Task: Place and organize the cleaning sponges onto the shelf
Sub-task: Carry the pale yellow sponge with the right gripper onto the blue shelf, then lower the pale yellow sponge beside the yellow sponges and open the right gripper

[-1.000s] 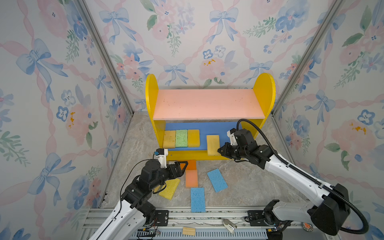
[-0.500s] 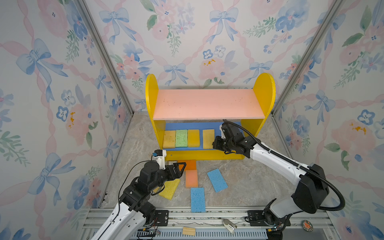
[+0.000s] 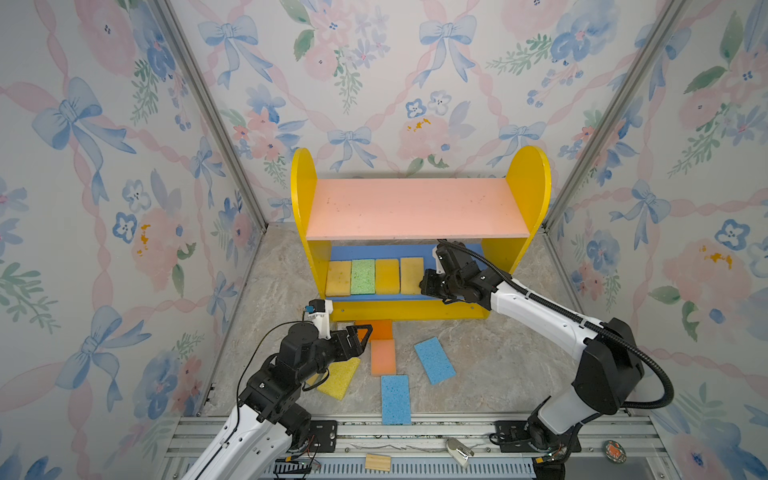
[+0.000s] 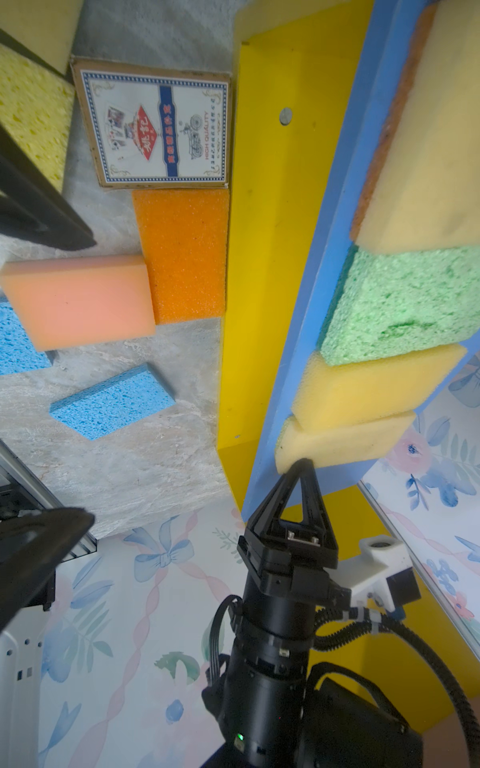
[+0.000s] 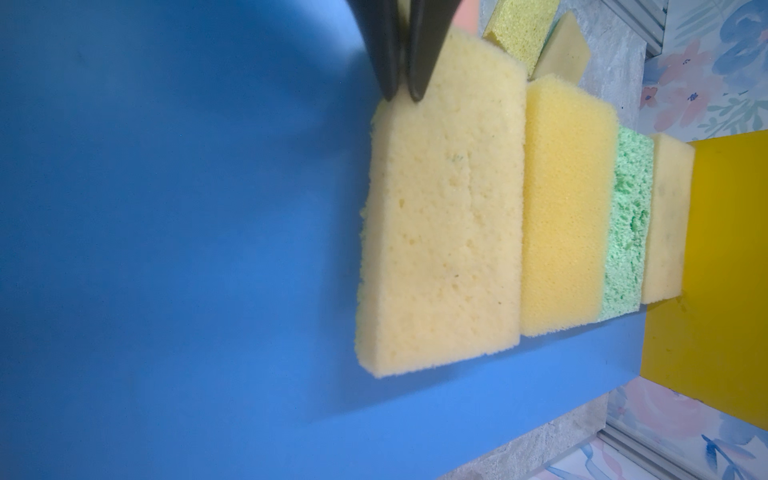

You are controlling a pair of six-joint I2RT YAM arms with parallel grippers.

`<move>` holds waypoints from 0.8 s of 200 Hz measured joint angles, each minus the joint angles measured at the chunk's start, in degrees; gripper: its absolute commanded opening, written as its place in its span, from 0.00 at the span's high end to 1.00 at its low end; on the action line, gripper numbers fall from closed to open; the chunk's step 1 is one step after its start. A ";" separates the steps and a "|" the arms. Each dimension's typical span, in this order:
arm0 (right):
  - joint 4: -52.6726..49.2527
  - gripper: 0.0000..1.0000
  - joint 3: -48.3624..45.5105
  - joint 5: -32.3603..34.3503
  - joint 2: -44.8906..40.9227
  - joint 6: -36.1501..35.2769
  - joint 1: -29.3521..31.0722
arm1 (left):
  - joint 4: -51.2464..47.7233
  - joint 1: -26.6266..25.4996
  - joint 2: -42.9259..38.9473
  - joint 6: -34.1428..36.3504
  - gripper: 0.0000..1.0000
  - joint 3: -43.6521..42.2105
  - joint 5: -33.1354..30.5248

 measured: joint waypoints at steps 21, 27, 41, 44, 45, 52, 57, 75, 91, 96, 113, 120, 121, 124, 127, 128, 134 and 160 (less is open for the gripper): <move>0.00 0.74 0.02 -0.20 0.04 -0.50 0.00 | 0.00 0.00 0.11 0.00 0.02 0.00 0.00; 0.00 0.72 0.02 -0.20 0.07 -0.59 0.00 | 0.00 0.00 0.13 0.00 0.02 0.00 -0.02; -0.02 0.68 0.02 -0.20 0.07 -0.81 0.00 | 0.00 0.00 0.20 0.00 0.02 0.00 -0.02; -0.02 0.67 0.02 -0.20 0.07 -1.09 0.00 | 0.00 0.00 0.22 0.00 0.02 0.00 0.00; -0.02 0.66 0.02 -0.22 0.07 -1.09 0.00 | 0.00 0.00 0.22 0.00 0.02 0.00 -0.02; -0.02 0.64 0.02 -0.20 0.07 -1.11 0.00 | 0.00 0.00 0.20 0.00 0.02 0.00 -0.02; -0.02 0.62 0.02 -0.20 0.07 -1.11 0.00 | 0.00 0.00 0.20 0.00 0.02 0.00 -0.02; -0.02 0.52 0.02 -0.20 0.07 -1.07 0.00 | 0.00 0.00 0.20 0.00 0.02 0.00 -0.02; -0.04 0.44 0.02 -0.15 0.04 -1.53 0.00 | -0.02 0.07 0.20 0.00 0.02 0.00 -0.04; -0.02 0.43 0.02 -0.15 0.04 -1.46 0.00 | -0.09 0.17 0.20 0.00 0.02 0.00 -0.07; 0.00 0.40 -0.11 0.04 -0.44 -1.66 0.00 | -0.74 0.63 0.20 -0.02 0.02 0.00 -0.52; -0.02 0.39 -0.37 0.11 -0.94 -1.66 0.00 | -1.29 0.87 0.20 -0.04 0.02 0.02 -0.76; -0.02 0.39 -0.44 0.13 -1.09 -1.62 0.02 | -1.42 0.94 0.20 -0.02 0.02 0.04 -0.90; -0.02 0.38 -0.61 0.20 -1.40 -1.70 0.04 | -1.75 1.05 0.20 -0.04 0.02 0.09 -1.05; -0.02 0.38 -0.81 0.31 -1.84 -1.64 0.09 | -2.10 1.14 0.20 -0.04 0.02 0.17 -1.25; -0.02 0.38 -0.87 0.31 -1.92 -1.64 0.09 | -2.32 1.18 0.20 -0.04 0.02 0.26 -1.40; -0.02 0.37 -1.29 0.48 -2.86 -1.64 0.22 | -3.39 1.40 0.22 -0.04 0.02 0.74 -1.97; -0.24 0.34 -3.28 1.60 -8.33 -1.70 1.16 | -8.15 1.88 0.44 0.09 0.02 5.73 -5.95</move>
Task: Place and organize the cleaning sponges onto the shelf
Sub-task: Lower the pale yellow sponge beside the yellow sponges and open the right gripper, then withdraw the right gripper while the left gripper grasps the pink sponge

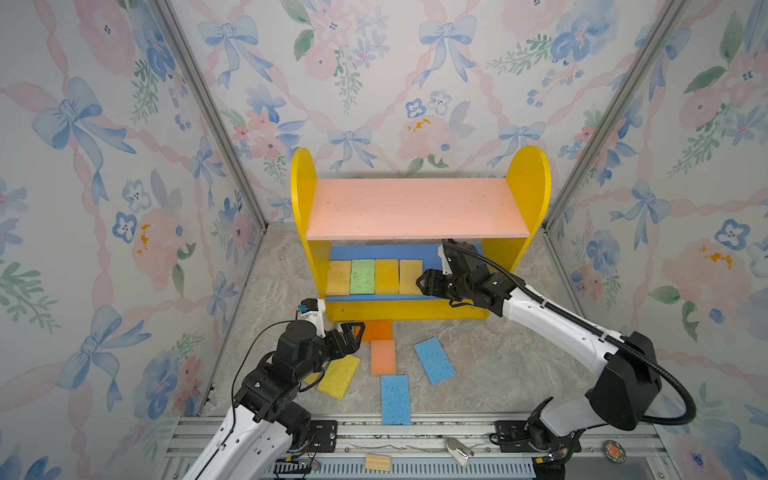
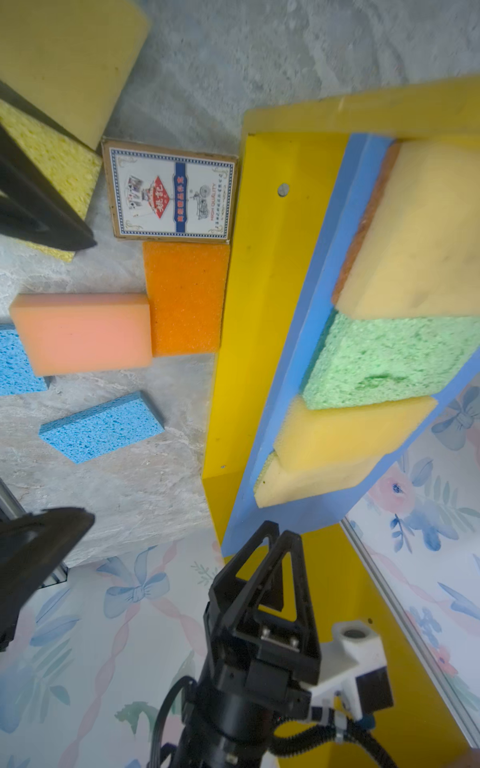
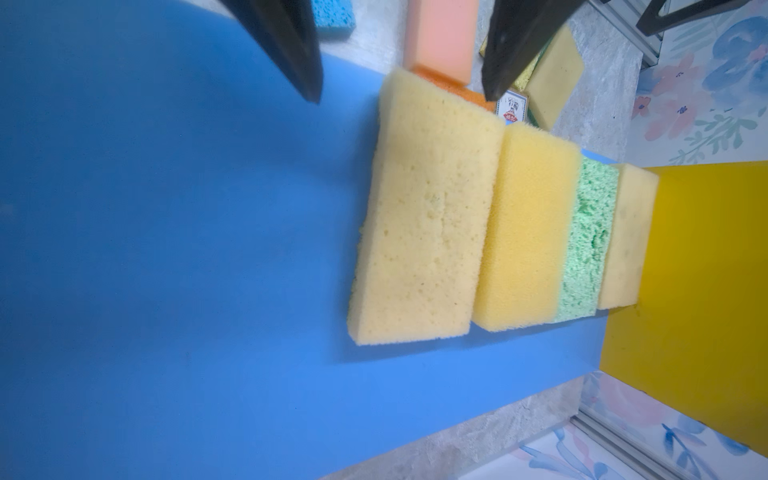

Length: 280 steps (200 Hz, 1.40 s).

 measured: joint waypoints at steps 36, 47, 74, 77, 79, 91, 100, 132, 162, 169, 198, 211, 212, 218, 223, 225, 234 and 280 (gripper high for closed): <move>-2.19 0.26 -2.38 2.29 -7.52 -0.63 3.93 | -4.68 0.00 0.26 1.03 0.02 8.04 -5.97; -2.62 0.22 -3.82 3.13 -9.70 -0.74 5.33 | -6.08 0.00 0.28 1.25 0.02 9.38 -7.61; -5.22 0.13 -9.01 6.01 -14.97 -0.37 9.29 | -9.51 0.00 1.42 1.22 0.02 10.99 -10.86; -5.53 0.13 -9.57 6.43 -15.45 -0.35 9.77 | -9.77 0.00 1.55 1.20 0.02 10.99 -11.08; -5.92 0.13 -9.97 6.47 -15.80 -0.42 10.12 | -10.03 0.00 1.66 1.20 0.02 10.97 -11.21; -7.34 0.11 -12.57 7.56 -17.99 0.26 12.37 | -11.15 0.00 1.99 0.79 0.02 10.51 -11.63; -8.39 0.10 -14.36 8.04 -19.43 0.76 13.88 | -11.43 0.00 1.73 0.07 0.02 9.46 -11.63; -8.76 0.09 -20.72 8.52 -22.84 4.04 19.06 | -11.34 0.11 0.61 -2.19 0.02 3.58 -9.05; -7.23 0.08 -24.26 8.28 -21.75 6.56 22.49 | -5.60 -0.26 3.76 -4.17 0.10 -5.46 0.70; -6.80 0.08 -24.70 8.22 -21.22 6.84 22.53 | -3.98 -0.87 4.48 -4.83 0.11 -7.32 2.34; -5.70 0.08 -25.22 8.07 -19.96 7.17 22.75 | 2.80 -5.42 6.99 -6.64 0.17 -10.95 5.88; -5.70 0.08 -25.22 8.17 -20.22 7.15 22.73 | 6.21 -6.93 9.60 -6.93 0.21 -11.10 6.75; -5.70 0.07 -25.22 8.17 -20.24 7.15 22.73 | 6.56 -7.04 9.86 -6.80 0.22 -11.13 6.82; -5.73 0.07 -25.22 8.33 -20.46 7.15 22.64 | 8.35 -7.50 11.28 -6.88 0.23 -11.43 7.19; -5.73 0.07 -25.24 8.35 -20.72 7.15 22.45 | 9.77 -7.78 12.28 -7.04 0.24 -11.82 7.56; -5.70 0.07 -25.29 8.35 -20.85 7.15 22.34 | 10.29 -7.89 12.76 -6.95 0.24 -12.02 7.72; -5.73 0.07 -25.44 8.33 -21.62 7.15 21.94 | 12.70 -8.31 14.71 -7.04 0.26 -13.14 8.22; -6.03 0.07 -26.56 8.31 -26.91 7.15 18.95 | 17.20 -8.72 22.23 -5.99 0.50 -15.69 8.41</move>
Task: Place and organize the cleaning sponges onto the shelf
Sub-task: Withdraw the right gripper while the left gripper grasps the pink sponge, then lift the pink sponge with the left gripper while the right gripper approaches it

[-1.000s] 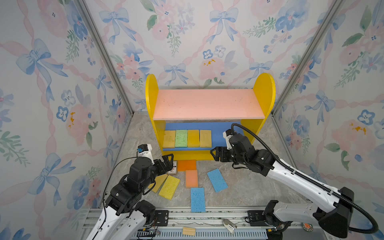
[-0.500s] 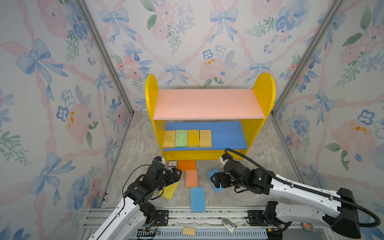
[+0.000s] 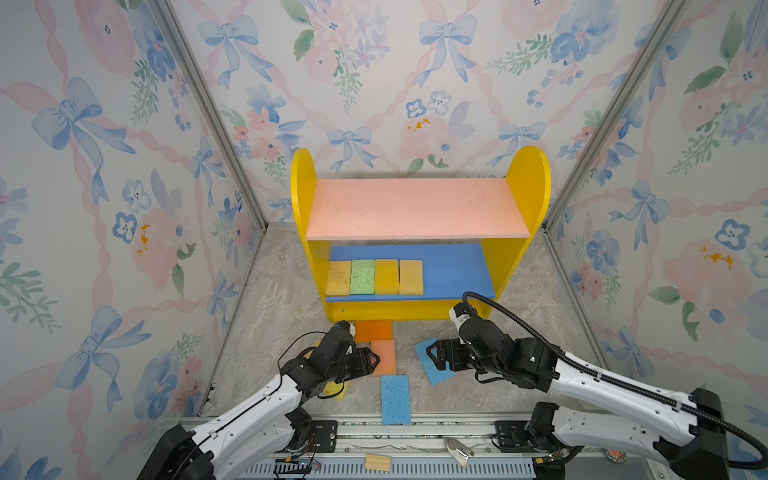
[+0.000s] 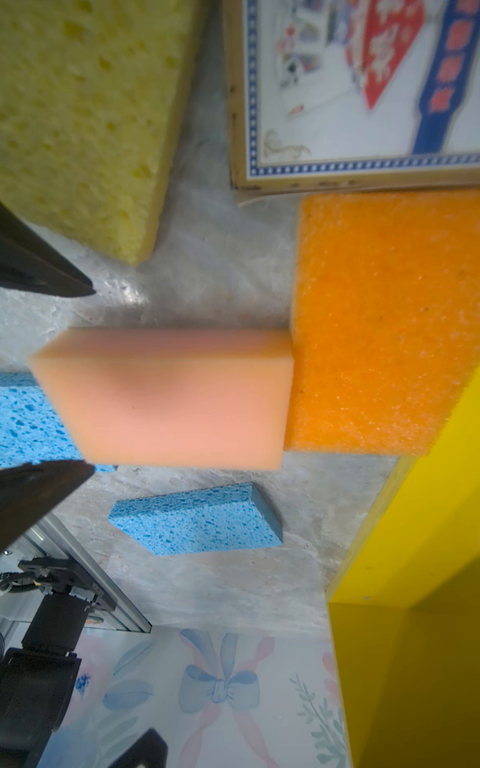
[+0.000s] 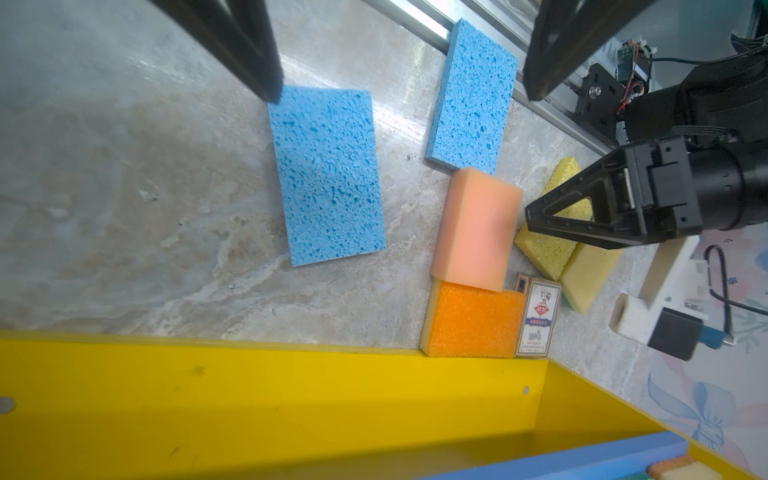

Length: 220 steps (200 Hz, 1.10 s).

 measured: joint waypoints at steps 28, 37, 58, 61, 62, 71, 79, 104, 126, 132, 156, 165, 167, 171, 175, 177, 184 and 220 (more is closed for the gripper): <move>-0.24 0.07 -1.01 0.00 -2.45 0.02 -1.16 | 3.23 0.00 3.04 0.28 0.60 -0.04 0.66; -0.37 0.07 -1.36 0.00 -2.82 0.02 -1.46 | 4.33 0.00 3.91 0.44 0.64 -0.09 0.85; -1.05 0.06 -1.62 0.00 -2.93 0.02 -1.66 | 5.84 0.00 5.62 1.16 0.66 -0.17 0.94; -1.11 0.06 -1.62 0.00 -2.95 0.02 -1.66 | 5.97 0.00 5.84 1.18 0.67 -0.17 0.92; -1.14 0.06 -1.62 0.00 -2.95 0.04 -1.66 | 6.05 0.00 5.92 1.22 0.67 -0.17 0.90; -1.31 0.06 -1.62 0.00 -3.04 0.04 -1.77 | 6.40 0.00 6.58 1.49 0.71 -0.20 0.83; -1.46 0.06 -1.62 0.02 -3.10 0.04 -1.84 | 6.56 0.00 7.08 1.90 0.75 -0.20 0.83; -1.95 0.06 -1.62 0.02 -3.13 0.04 -1.86 | 7.19 0.00 8.66 2.84 0.93 -0.20 0.87; -2.19 0.06 -1.62 0.02 -3.10 0.04 -1.86 | 7.85 0.00 9.25 3.37 1.00 -0.20 0.96; -2.19 0.06 -1.62 0.00 -3.10 0.07 -1.86 | 7.85 0.00 9.18 3.32 1.00 -0.20 1.05; -2.08 0.06 -1.62 -0.15 -3.10 0.04 -1.86 | 7.78 0.00 7.32 3.21 1.00 -0.17 1.27; -2.05 0.06 -1.60 -0.37 -3.10 0.04 -1.88 | 7.80 0.00 5.57 2.86 1.00 -0.15 1.55; -2.03 0.06 -1.60 -0.46 -3.10 0.04 -1.88 | 7.80 0.00 5.09 2.78 1.00 -0.15 1.55; -2.03 0.06 -1.57 -0.66 -3.10 0.04 -1.88 | 7.78 0.00 4.00 2.54 1.00 -0.13 1.66; -2.03 0.06 -1.55 -0.81 -3.10 0.04 -1.92 | 7.80 0.00 3.08 2.38 1.00 -0.11 1.77; -2.01 0.06 -1.55 -0.94 -3.10 0.04 -1.92 | 7.80 0.00 2.51 2.23 1.00 -0.09 1.79; -1.90 0.06 -1.51 -1.40 -3.10 0.04 -1.97 | 7.80 0.00 0.55 1.75 1.00 -0.04 2.14; 0.24 0.07 -1.33 -5.46 -3.10 0.37 -2.56 | 7.96 0.00 -5.62 -1.11 1.00 0.87 4.04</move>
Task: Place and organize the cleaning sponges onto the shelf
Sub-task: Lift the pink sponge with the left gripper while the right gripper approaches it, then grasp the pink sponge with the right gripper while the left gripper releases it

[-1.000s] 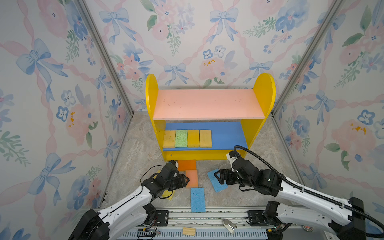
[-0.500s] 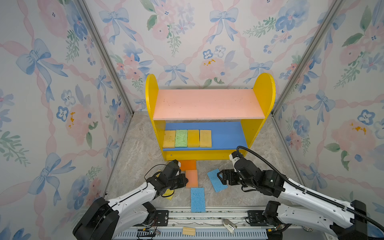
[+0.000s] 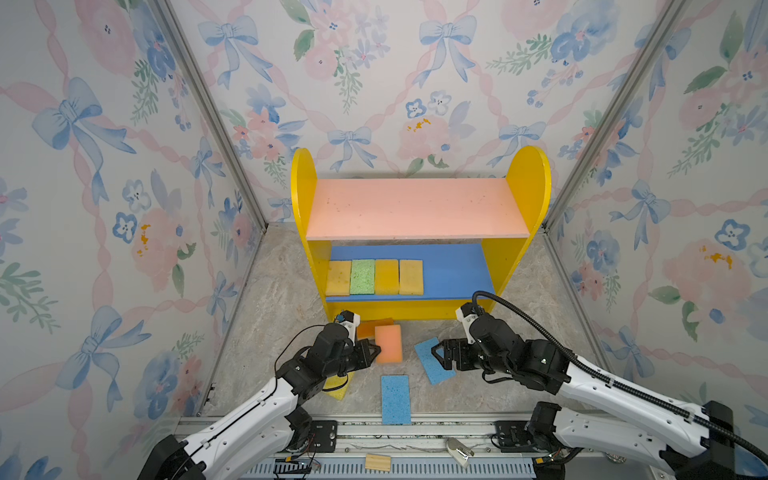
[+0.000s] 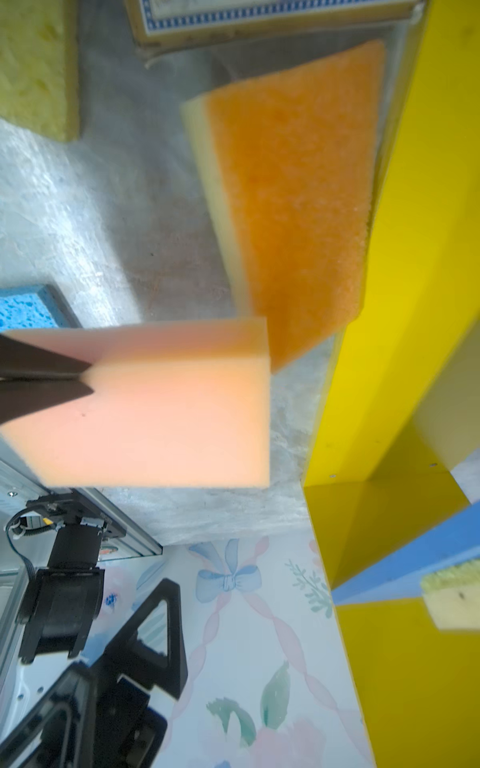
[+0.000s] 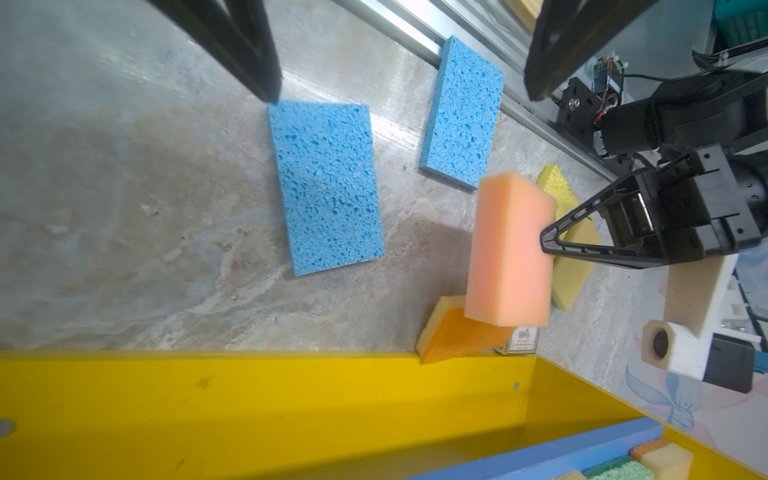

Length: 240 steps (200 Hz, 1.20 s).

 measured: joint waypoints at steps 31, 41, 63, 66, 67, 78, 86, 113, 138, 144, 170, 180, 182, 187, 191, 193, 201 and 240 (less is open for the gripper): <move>6.43 0.10 -0.22 -5.42 0.31 1.86 -0.04 | 0.35 0.00 -2.03 -2.60 1.00 0.90 1.75; 8.94 0.12 -0.50 -6.99 0.68 2.73 -0.04 | 0.50 0.00 -2.36 -3.32 1.00 1.31 2.25; 14.67 0.15 -1.88 -10.16 1.92 4.52 -0.04 | 1.18 -0.02 -2.95 -4.33 1.00 2.43 3.10; 15.37 0.16 -2.08 -10.56 2.08 4.81 -0.04 | 1.31 -0.04 -3.06 -4.44 1.00 2.54 3.15; 15.50 0.16 -2.14 -10.62 2.12 4.87 -0.04 | 1.38 -0.04 -3.10 -4.50 1.00 2.58 3.19; 17.77 0.18 -2.80 -11.80 2.97 5.77 0.02 | 1.75 -0.04 -3.54 -4.96 1.00 2.84 3.52; 19.12 0.19 -3.08 -12.39 3.61 6.36 0.07 | 2.03 -0.07 -3.76 -5.33 1.00 2.86 3.65; 22.99 0.24 -3.28 -13.57 5.84 8.07 0.76 | 3.04 -0.44 -4.04 -6.34 1.00 2.86 4.17; 25.83 0.31 -3.28 -14.03 7.04 9.14 1.14 | 3.45 -0.68 -4.07 -6.86 1.00 2.86 4.55; 26.38 0.32 -3.28 -14.16 7.32 9.29 1.18 | 3.52 -0.74 -4.07 -6.86 1.00 2.86 4.57; 28.20 0.39 -3.28 -14.19 9.09 10.10 1.46 | 4.02 -0.74 -4.33 -7.10 1.00 2.86 4.57; 28.81 0.43 -3.28 -14.27 9.81 10.58 1.62 | 4.17 -0.74 -4.59 -7.23 1.00 2.86 4.57; 28.85 0.43 -3.28 -14.29 9.94 10.56 1.64 | 4.20 -0.74 -4.63 -7.26 1.00 2.86 4.57; 29.14 0.45 -3.28 -14.32 10.25 10.75 1.75 | 4.28 -0.74 -4.79 -7.26 1.00 2.86 4.57; 29.29 0.47 -3.28 -14.34 10.51 10.64 1.84 | 4.35 -0.74 -4.83 -7.26 1.00 2.86 4.57; 29.40 0.48 -3.28 -14.32 10.62 10.91 1.86 | 4.42 -0.74 -4.87 -7.28 1.00 2.86 4.57; 29.57 0.52 -3.28 -14.34 11.04 11.13 2.01 | 4.52 -0.74 -4.92 -7.28 1.00 2.86 4.57; 29.92 0.71 -3.28 -14.05 11.74 11.54 2.54 | 4.52 -0.74 -4.90 -7.28 1.00 2.86 4.57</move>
